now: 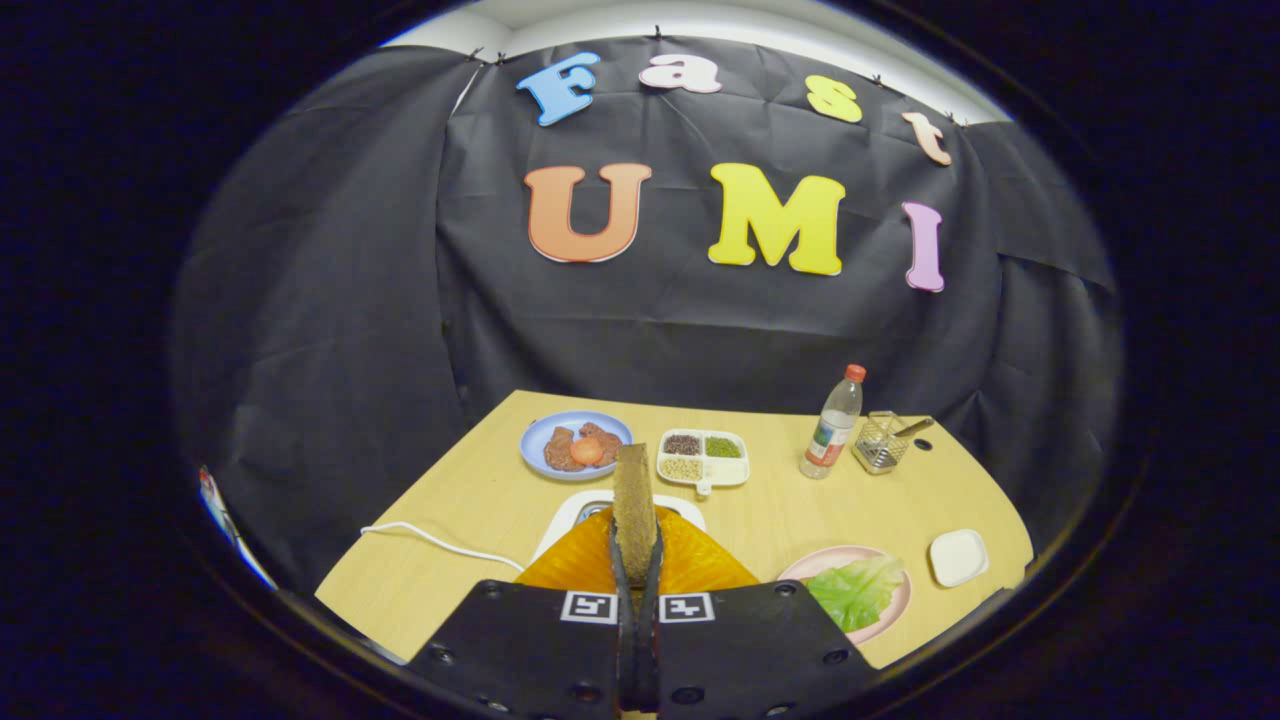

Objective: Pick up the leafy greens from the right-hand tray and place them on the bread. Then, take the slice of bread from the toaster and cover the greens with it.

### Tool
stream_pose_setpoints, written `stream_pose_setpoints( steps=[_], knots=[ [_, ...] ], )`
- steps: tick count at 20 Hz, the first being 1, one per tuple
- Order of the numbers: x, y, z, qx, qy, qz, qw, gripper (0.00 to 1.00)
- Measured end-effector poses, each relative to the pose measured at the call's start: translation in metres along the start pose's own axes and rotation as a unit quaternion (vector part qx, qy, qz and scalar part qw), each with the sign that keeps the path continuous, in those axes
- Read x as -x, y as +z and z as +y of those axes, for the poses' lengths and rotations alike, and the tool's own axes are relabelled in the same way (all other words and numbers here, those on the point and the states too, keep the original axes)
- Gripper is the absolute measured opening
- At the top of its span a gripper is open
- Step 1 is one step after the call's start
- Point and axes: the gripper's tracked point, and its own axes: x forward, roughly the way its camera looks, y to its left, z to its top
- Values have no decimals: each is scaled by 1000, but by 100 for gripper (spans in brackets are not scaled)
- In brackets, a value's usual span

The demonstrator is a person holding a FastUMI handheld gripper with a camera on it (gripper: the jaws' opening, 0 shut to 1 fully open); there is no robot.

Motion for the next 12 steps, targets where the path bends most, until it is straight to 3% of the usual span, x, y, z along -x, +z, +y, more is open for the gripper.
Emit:
stream_pose_setpoints(
  steps=[5,12],
  knots=[
    [30,28,-12,-7,15,-39,999,1],
    [46,34,-71,-29,-9,-70,997,0]
  ],
)
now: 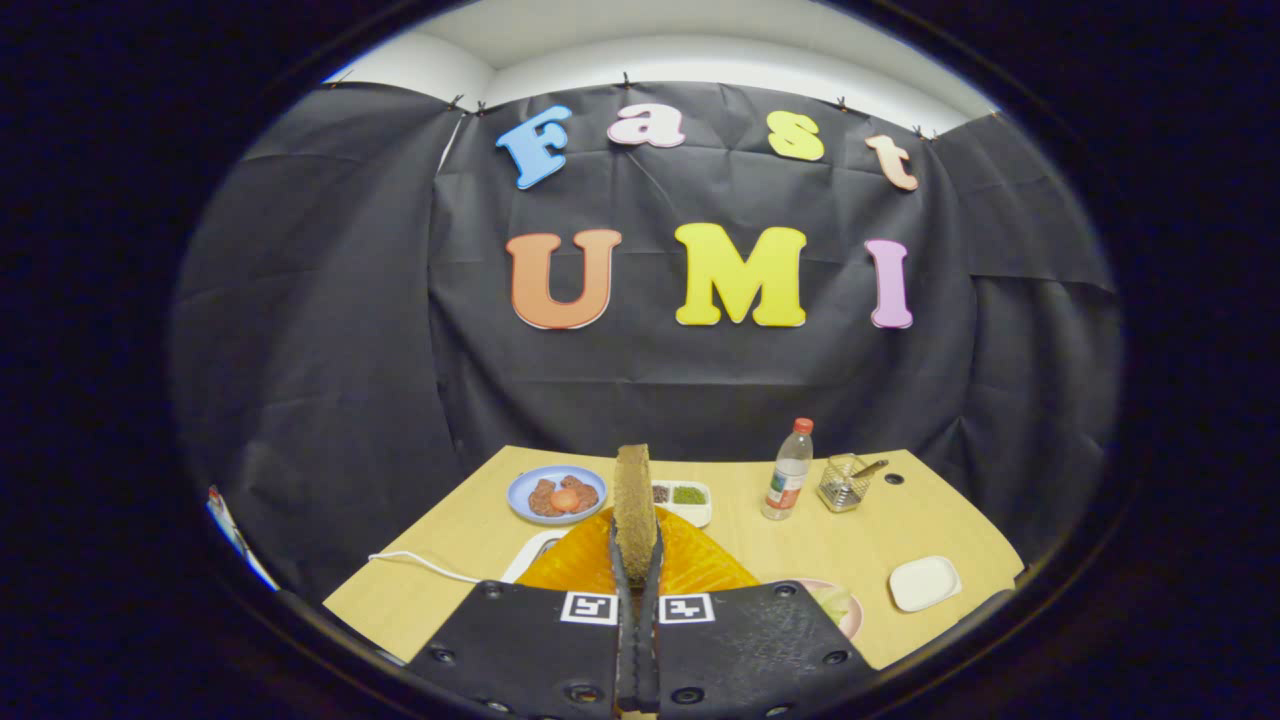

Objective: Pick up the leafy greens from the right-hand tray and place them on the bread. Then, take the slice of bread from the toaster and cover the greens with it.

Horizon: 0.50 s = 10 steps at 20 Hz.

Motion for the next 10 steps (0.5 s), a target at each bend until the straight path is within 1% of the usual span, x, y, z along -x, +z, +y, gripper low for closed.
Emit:
stream_pose_setpoints(
  steps=[5,10],
  knots=[
    [-16,-28,-45,-7,-16,19,1000,0],
    [-38,-72,-78,-8,1,56,998,0]
  ],
)
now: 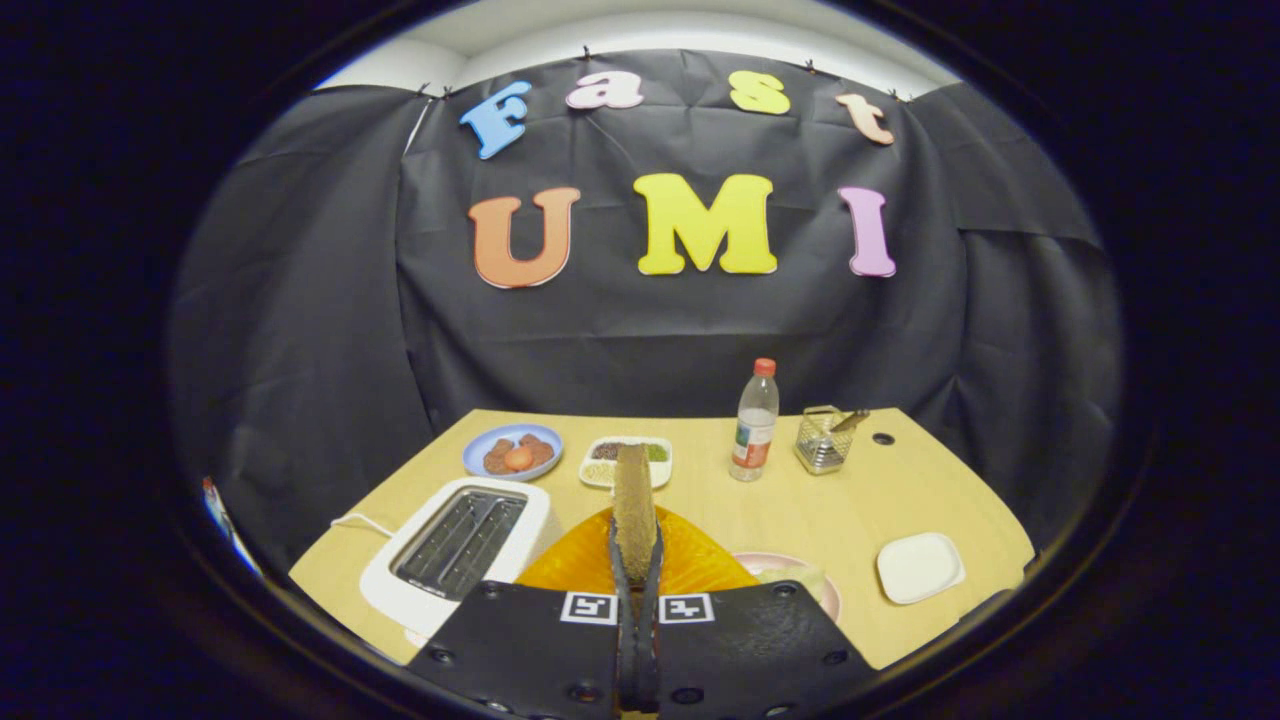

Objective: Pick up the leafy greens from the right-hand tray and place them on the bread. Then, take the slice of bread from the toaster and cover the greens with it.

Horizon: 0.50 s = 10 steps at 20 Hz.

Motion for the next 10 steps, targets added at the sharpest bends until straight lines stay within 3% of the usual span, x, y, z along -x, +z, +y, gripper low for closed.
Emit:
stream_pose_setpoints(
  steps=[10],
  knots=[
    [-28,-55,-59,-53,6,25,998,1]
  ],
)
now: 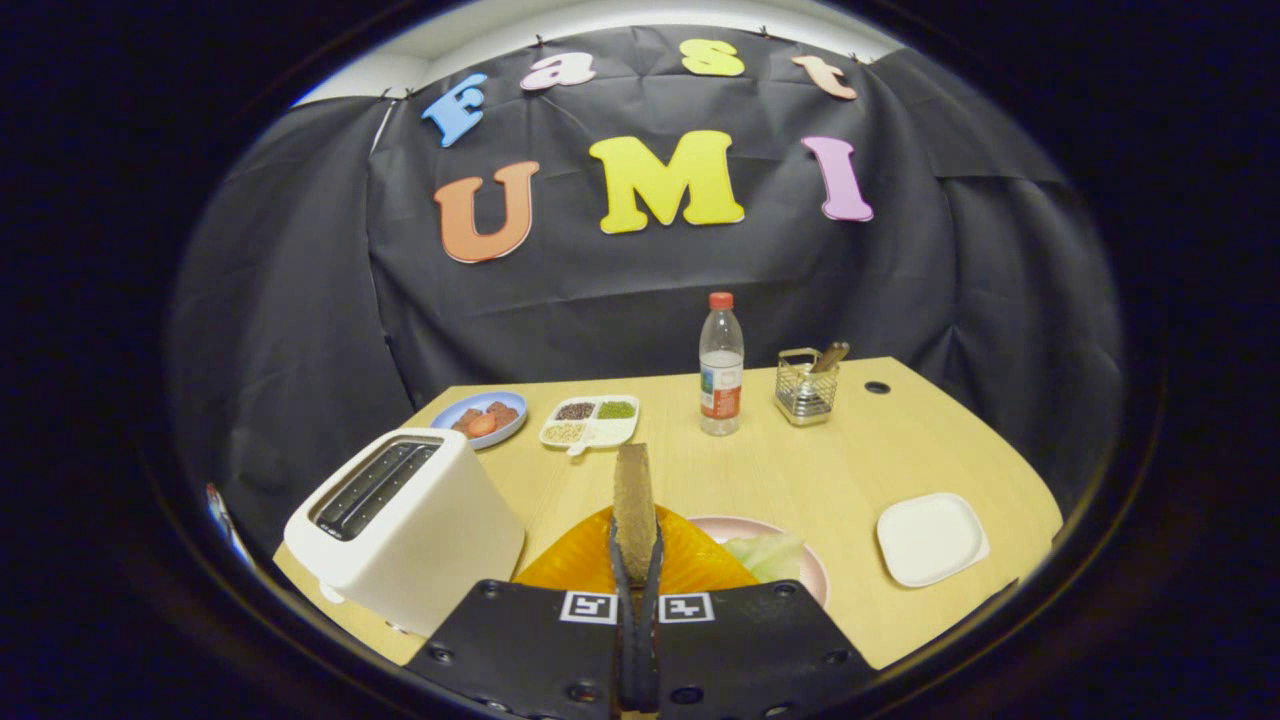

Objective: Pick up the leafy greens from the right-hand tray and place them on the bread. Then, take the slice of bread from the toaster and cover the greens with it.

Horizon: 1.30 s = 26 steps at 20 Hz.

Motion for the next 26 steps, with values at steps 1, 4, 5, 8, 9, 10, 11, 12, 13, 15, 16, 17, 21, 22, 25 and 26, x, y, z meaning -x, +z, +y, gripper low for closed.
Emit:
stream_pose_setpoints(
  steps=[1,4,5,8,9,10,11,12,13,15,16,17,21,22,25,26],
  knots=[
    [-1,-3,-2,-7,3,0,1000,1],
    [-7,-14,0,-14,14,2,1000,1],
    [-10,-21,-3,-15,13,8,1000,1],
    [-16,-36,-21,-22,-3,29,999,0],
    [-16,-37,-28,-25,-9,29,999,1],
    [-15,-36,-34,-30,-12,27,999,1],
    [-15,-37,-39,-34,-14,27,999,1],
    [-16,-39,-45,-37,-18,28,999,1],
    [-18,-42,-51,-39,-23,32,998,1],
    [-22,-49,-61,-42,-32,43,998,1],
    [-24,-51,-66,-43,-39,47,997,1],
    [-25,-54,-70,-42,-47,51,997,1],
    [-28,-63,-80,-21,-73,58,995,10],
    [-28,-67,-87,-7,-90,65,994,26],
    [-27,-75,-92,20,-104,79,991,43],
    [-27,-75,-98,26,-117,81,989,48]
  ],
)
